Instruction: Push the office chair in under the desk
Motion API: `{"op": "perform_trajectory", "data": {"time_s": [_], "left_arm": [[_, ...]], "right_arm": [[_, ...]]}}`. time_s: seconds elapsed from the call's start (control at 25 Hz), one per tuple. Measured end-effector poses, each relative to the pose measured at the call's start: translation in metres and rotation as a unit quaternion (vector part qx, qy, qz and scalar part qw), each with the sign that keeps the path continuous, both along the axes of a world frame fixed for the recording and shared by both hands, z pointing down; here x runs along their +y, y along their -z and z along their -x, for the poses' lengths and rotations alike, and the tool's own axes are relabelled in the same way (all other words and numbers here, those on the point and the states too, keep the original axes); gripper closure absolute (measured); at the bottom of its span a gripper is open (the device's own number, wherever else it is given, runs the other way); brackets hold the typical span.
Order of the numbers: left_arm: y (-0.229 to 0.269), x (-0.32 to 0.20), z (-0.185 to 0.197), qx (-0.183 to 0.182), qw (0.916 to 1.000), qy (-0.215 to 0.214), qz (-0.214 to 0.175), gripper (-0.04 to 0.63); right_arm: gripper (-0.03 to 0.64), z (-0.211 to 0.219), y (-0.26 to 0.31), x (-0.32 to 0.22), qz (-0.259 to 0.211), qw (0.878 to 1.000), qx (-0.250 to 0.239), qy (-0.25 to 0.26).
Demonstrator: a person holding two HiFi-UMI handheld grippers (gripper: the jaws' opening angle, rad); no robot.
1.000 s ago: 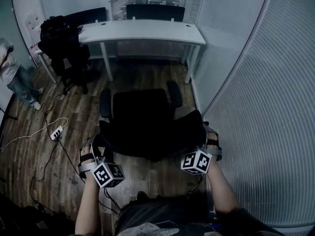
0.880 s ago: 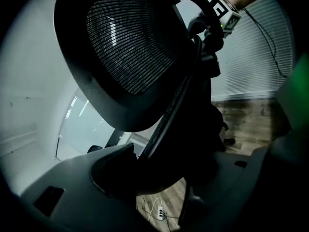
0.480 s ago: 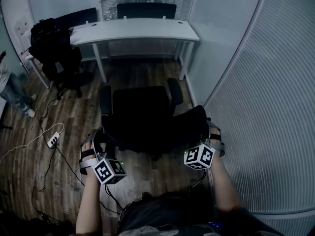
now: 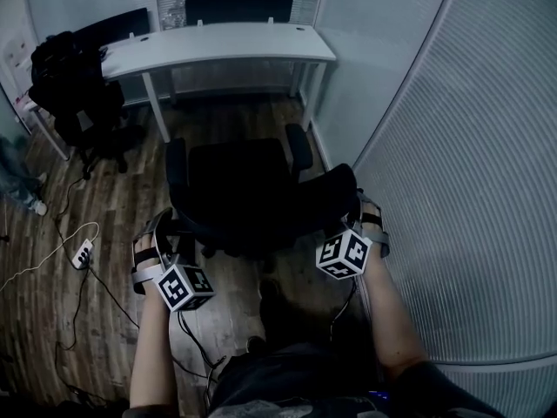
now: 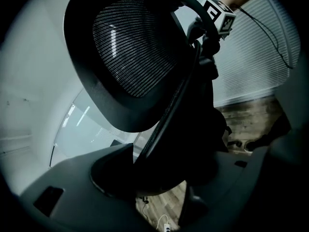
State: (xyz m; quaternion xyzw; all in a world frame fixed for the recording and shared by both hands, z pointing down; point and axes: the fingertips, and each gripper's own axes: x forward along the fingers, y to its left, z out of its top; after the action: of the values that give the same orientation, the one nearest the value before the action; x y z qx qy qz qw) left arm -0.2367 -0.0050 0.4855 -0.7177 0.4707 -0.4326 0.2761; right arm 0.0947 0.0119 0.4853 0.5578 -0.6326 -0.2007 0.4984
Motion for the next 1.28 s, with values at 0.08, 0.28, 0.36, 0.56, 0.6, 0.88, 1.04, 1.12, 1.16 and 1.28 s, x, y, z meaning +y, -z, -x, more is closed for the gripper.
{"op": "perform_trajectory", "data": {"time_s": [0.08,0.28,0.36,0.56,0.6,0.88,1.04,1.12,1.16,1.28], "left_arm": [[0.003,-0.012,-0.004,0.002,1.0,-0.005,-0.006,0.318],[0.003,-0.045,-0.014,0.003,0.9998,-0.01,-0.014,0.318],[0.004,-0.062,-0.02,0.003,0.9998,-0.01,-0.018,0.318],[-0.003,-0.111,-0.035,0.004,0.9997,-0.008,-0.023,0.318],[-0.003,-0.122,-0.037,0.004,0.9997,-0.006,-0.021,0.319],[-0.008,-0.203,-0.06,-0.007,0.9999,0.01,-0.005,0.319],[-0.009,-0.245,-0.074,-0.008,0.9997,0.023,-0.001,0.319],[-0.009,-0.266,-0.077,-0.007,0.9996,0.028,-0.001,0.319],[-0.009,-0.276,-0.079,-0.006,0.9995,0.031,-0.001,0.319],[-0.006,-0.305,-0.081,-0.005,0.9993,0.037,-0.001,0.318]], "right_arm": [[0.314,-0.003,0.002,-0.011,0.002,1.0,-0.001,-0.004],[0.314,-0.012,0.005,-0.046,-0.006,1.0,0.0,-0.002],[0.314,-0.019,0.005,-0.063,-0.006,1.0,0.001,-0.004],[0.314,-0.034,-0.003,-0.114,-0.01,1.0,0.001,-0.003],[0.314,-0.036,-0.003,-0.125,-0.01,1.0,0.001,-0.003],[0.314,-0.06,-0.01,-0.207,0.0,1.0,-0.002,0.004],[0.314,-0.074,-0.01,-0.252,-0.008,1.0,-0.003,0.01],[0.315,-0.077,-0.009,-0.274,-0.009,1.0,-0.002,0.012],[0.314,-0.079,-0.009,-0.285,-0.01,1.0,-0.002,0.013],[0.314,-0.081,-0.008,-0.313,-0.007,1.0,0.001,0.014]]}}
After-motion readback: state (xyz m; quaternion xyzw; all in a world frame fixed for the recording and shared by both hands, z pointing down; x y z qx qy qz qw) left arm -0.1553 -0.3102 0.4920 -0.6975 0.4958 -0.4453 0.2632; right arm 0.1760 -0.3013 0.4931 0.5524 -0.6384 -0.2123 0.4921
